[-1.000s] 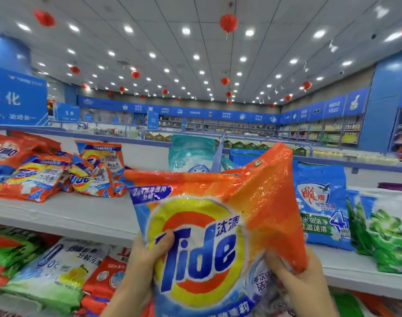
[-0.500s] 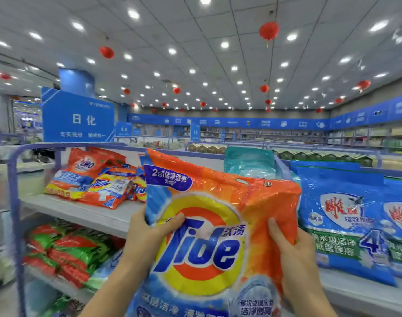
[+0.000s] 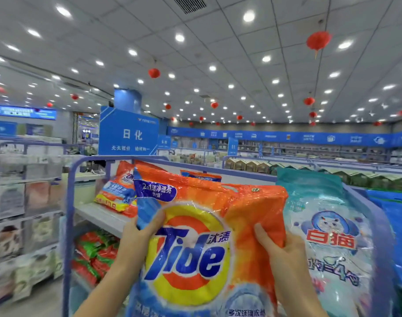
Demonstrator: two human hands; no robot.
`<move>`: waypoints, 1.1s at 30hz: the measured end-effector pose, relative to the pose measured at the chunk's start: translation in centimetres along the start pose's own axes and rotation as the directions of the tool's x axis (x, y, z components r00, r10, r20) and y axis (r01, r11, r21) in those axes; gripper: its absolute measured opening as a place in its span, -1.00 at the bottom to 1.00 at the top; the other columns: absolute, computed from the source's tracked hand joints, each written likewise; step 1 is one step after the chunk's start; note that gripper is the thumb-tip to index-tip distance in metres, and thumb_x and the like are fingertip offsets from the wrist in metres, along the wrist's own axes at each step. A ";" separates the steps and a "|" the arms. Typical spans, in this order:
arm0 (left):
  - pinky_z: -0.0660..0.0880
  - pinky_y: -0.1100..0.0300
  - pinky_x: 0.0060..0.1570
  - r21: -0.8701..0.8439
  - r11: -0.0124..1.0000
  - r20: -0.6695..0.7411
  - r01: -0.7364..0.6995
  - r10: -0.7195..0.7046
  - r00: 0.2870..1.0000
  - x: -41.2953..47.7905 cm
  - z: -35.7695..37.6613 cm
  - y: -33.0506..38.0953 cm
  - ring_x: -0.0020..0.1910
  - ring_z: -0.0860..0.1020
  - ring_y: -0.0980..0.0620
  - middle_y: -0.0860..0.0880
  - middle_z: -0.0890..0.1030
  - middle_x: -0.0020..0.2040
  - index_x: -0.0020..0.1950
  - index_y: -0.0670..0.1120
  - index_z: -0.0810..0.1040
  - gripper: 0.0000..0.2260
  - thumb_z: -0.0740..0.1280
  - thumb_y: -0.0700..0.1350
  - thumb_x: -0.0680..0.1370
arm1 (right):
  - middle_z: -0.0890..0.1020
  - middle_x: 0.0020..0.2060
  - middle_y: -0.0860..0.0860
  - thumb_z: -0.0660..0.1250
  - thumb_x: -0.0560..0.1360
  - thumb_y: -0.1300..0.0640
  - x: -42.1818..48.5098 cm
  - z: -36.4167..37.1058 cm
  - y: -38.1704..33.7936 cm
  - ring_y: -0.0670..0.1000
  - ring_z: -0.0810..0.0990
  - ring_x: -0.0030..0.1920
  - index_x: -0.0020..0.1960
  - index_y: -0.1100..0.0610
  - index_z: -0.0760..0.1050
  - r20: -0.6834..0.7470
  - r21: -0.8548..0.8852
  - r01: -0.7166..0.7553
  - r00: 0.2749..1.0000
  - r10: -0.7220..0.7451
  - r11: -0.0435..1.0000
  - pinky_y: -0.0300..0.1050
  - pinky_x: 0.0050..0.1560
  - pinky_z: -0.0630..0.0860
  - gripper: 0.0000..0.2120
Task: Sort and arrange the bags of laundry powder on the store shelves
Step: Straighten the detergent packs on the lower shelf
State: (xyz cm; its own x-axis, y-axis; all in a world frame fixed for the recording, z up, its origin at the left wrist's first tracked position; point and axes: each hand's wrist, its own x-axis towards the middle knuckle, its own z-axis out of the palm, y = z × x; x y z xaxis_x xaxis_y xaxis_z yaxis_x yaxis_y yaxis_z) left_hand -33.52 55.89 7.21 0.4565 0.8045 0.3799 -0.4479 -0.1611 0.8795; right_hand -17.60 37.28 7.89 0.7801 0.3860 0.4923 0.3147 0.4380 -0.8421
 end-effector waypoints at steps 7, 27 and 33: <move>0.58 -0.15 0.00 -0.015 1.000 0.078 -0.005 0.006 0.997 14.5 0.0 0.9 -0.12 0.66 -0.18 -0.19 0.69 -0.08 -0.03 -0.07 0.61 -0.74 0.43 0.09 0.43 | 0.69 -0.37 -0.01 0.43 0.43 0.12 9.9 6.9 -1.1 -0.02 0.67 -0.34 -0.32 0.10 0.61 -0.006 -0.035 0.089 0.996 -0.090 0.995 -0.13 -0.34 0.61 -0.84; 0.61 -0.01 -0.11 0.072 0.974 0.444 0.213 -0.222 0.868 38.9 1.8 -13.6 -0.12 0.63 -0.13 -0.16 0.66 -0.08 -0.06 -0.08 0.56 -0.59 0.47 0.21 0.32 | 0.66 -0.14 0.13 0.42 0.46 0.07 23.9 15.6 13.2 0.17 0.63 -0.06 -0.26 0.04 0.53 -0.480 -0.378 -0.125 0.874 -0.079 0.917 0.17 0.07 0.55 -0.85; 0.42 0.14 -0.27 0.067 0.982 0.326 0.178 -0.190 0.926 41.1 3.9 -18.3 -0.25 0.52 -0.05 -0.10 0.57 -0.25 -0.16 -0.14 0.55 -0.85 0.36 -0.09 0.55 | 0.62 -0.21 0.07 0.35 0.52 0.10 24.7 14.7 17.7 0.03 0.60 -0.22 -0.21 0.08 0.50 -0.528 -0.316 -0.222 0.849 0.024 0.923 -0.10 -0.19 0.52 -0.86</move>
State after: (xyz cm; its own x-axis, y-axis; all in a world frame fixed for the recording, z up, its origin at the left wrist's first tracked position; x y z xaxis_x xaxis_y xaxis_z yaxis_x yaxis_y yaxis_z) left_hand -3.60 89.67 7.82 0.7587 0.5892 0.2781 -0.3068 -0.0535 0.9503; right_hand -0.67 66.48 8.35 0.9552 -0.0902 0.2817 0.2877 0.0621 -0.9557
